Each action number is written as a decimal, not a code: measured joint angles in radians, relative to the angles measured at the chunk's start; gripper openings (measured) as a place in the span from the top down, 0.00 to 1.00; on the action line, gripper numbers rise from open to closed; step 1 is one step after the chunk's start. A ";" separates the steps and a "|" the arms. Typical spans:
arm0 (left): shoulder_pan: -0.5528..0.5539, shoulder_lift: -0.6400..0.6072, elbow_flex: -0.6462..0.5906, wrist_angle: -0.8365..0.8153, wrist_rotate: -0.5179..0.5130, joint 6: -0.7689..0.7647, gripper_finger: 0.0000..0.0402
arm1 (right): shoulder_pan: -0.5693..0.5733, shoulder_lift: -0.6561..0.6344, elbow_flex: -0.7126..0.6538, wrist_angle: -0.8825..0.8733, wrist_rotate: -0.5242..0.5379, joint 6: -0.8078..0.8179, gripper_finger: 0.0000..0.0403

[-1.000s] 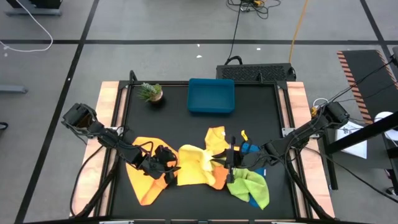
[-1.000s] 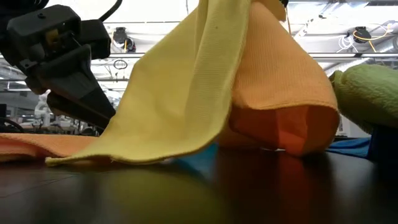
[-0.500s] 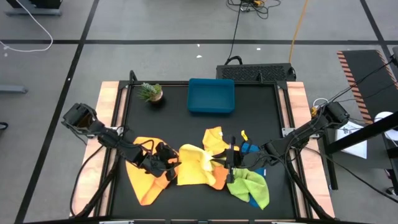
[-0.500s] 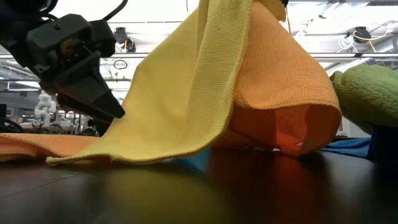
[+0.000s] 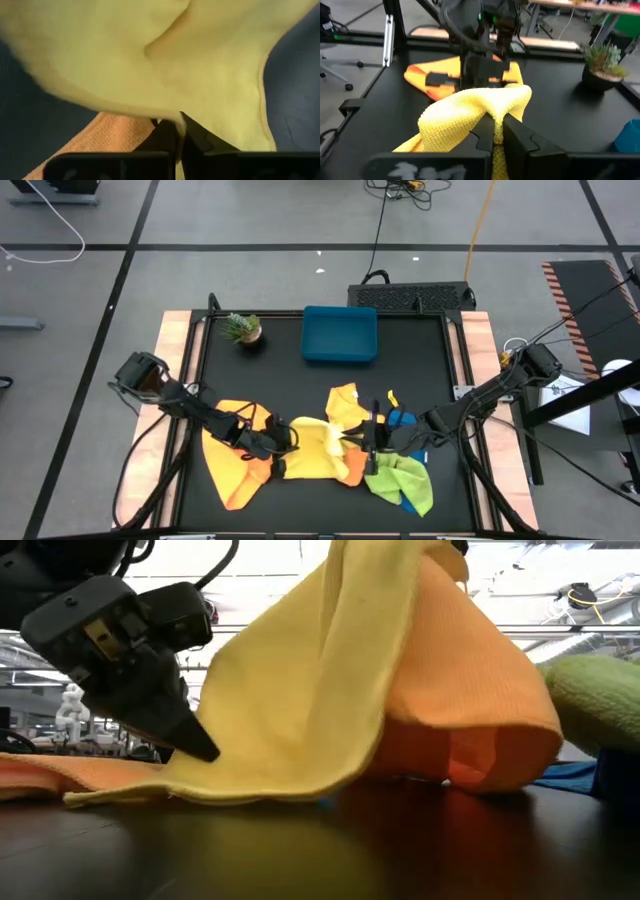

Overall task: Fold microfiber towels
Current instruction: Fold the yellow microfiber cloth

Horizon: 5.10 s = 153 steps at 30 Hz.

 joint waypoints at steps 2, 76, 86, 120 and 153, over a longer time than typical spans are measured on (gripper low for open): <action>0.000 -0.030 -0.001 -0.009 0.000 0.022 0.98 | 0.002 0.000 0.000 -0.025 -0.002 0.024 0.95; -0.291 -0.639 0.220 -0.246 -0.271 0.404 0.98 | 0.049 -0.118 -0.002 -0.907 -0.058 0.838 0.58; -0.218 -0.547 0.220 -0.471 -0.085 0.265 0.99 | 0.056 -0.094 -0.001 -0.086 -0.077 0.203 0.58; -0.100 -0.445 0.220 -0.495 0.004 0.208 0.99 | -0.267 0.561 0.000 0.539 -0.523 0.156 0.48; -0.132 -0.494 0.220 -0.489 0.064 0.172 0.94 | -0.254 0.298 0.000 0.223 -0.422 0.116 1.00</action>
